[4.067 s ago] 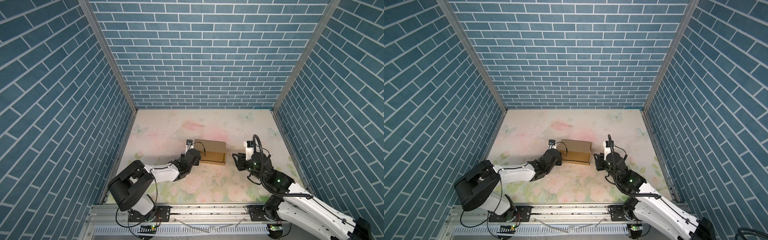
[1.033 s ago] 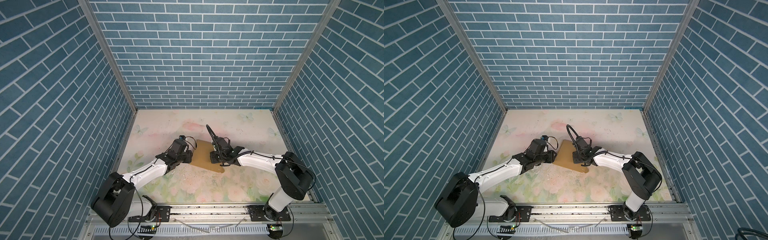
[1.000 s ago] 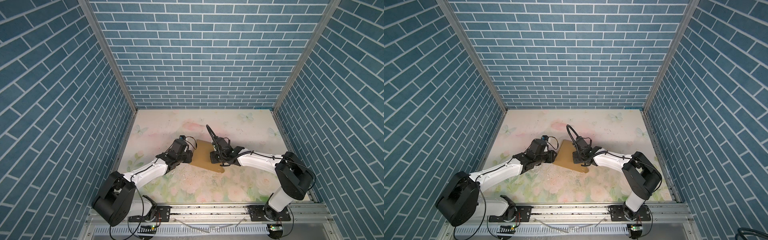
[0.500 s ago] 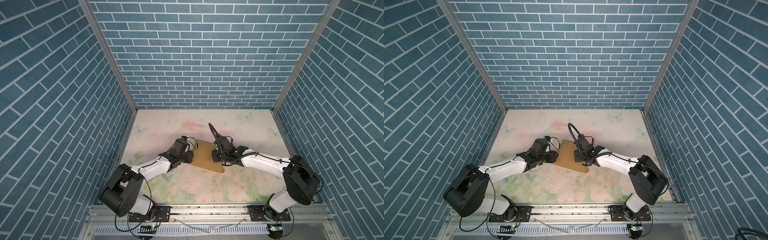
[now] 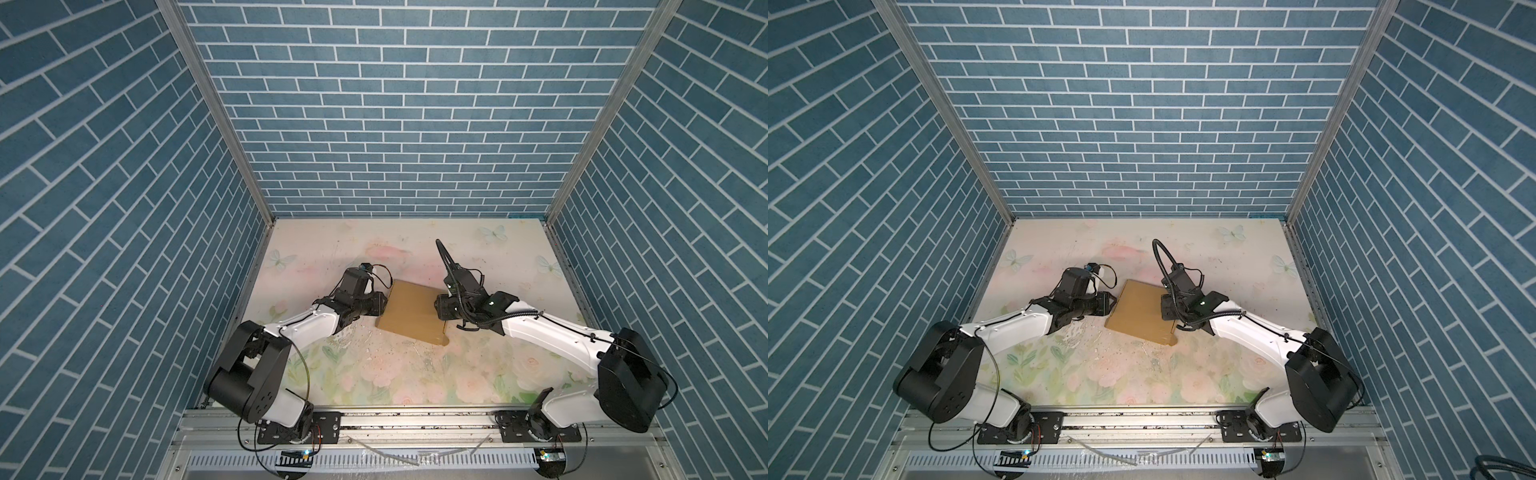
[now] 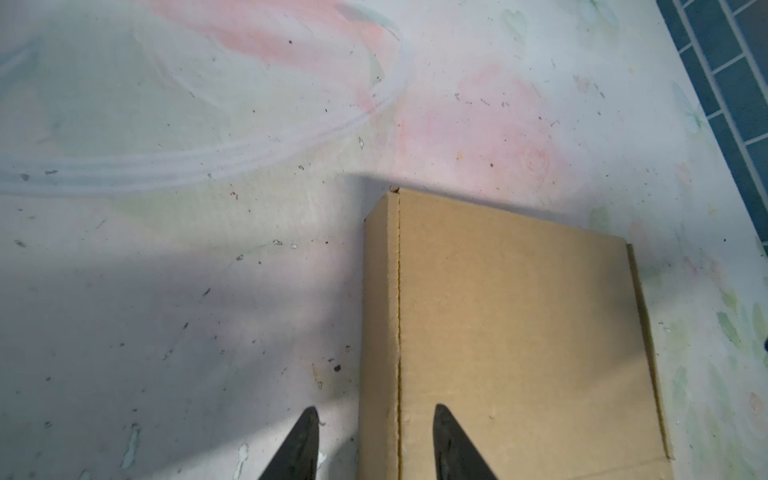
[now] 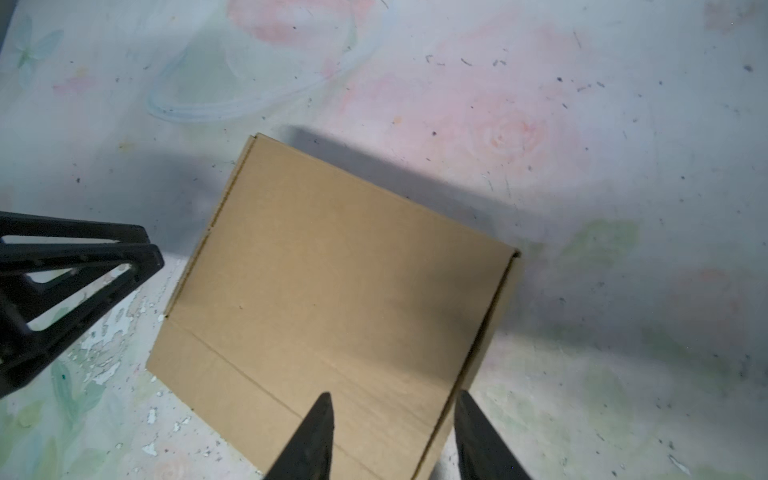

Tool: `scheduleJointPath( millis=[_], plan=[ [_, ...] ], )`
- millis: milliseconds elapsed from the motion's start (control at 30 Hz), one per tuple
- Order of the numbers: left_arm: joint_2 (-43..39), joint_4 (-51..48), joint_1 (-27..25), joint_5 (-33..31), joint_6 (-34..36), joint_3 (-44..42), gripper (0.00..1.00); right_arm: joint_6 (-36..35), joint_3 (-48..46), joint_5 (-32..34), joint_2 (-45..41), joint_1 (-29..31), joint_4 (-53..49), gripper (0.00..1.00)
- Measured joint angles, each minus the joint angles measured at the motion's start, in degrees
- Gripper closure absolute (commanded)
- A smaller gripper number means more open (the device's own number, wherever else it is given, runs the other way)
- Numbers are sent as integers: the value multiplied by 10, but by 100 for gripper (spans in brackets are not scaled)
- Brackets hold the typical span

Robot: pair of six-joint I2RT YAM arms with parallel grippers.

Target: Fold the paper box

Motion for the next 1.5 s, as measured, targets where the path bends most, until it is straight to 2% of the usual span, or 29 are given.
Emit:
scheduleJointPath(
  millis=[233, 567, 767, 1000, 1167, 1300, 1500],
  plan=[
    [36, -1, 9, 26, 13, 32, 60, 9, -37, -9, -20, -25, 3, 60],
    [75, -2, 23, 57, 27, 52, 67, 19, -57, -19, -44, -41, 16, 60],
    [87, -1, 27, 70, 29, 56, 70, 29, -84, -23, -64, -45, 26, 51],
    [90, 5, 32, 82, 30, 56, 74, 34, -97, -30, -69, -53, 36, 51],
    [93, 18, 35, 85, 29, 52, 74, 44, -99, -40, -69, -56, 50, 40],
    [94, 33, 38, 91, 27, 44, 74, 71, -120, -56, -71, -56, 86, 31],
    [98, 52, 45, 99, 25, 36, 75, 129, -160, -69, -71, -57, 144, 27]
  ],
)
